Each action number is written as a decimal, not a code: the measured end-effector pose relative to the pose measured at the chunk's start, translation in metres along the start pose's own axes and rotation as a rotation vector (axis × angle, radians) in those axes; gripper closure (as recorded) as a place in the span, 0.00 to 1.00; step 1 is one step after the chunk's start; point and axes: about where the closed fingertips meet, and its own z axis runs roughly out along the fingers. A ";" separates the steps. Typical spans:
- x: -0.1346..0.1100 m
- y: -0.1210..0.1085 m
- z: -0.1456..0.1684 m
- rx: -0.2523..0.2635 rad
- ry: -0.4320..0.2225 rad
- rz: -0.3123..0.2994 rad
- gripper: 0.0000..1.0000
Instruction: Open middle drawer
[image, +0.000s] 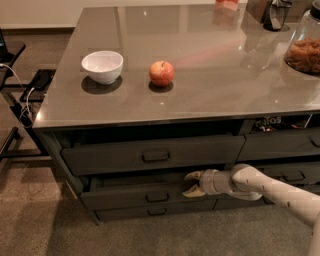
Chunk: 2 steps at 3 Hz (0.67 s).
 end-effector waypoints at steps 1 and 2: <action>-0.005 -0.002 -0.005 0.000 0.000 0.000 1.00; -0.008 -0.003 -0.007 0.000 0.000 0.000 1.00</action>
Offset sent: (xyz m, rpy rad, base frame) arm -0.1796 -0.0524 -0.0273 0.1157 0.1698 -0.1898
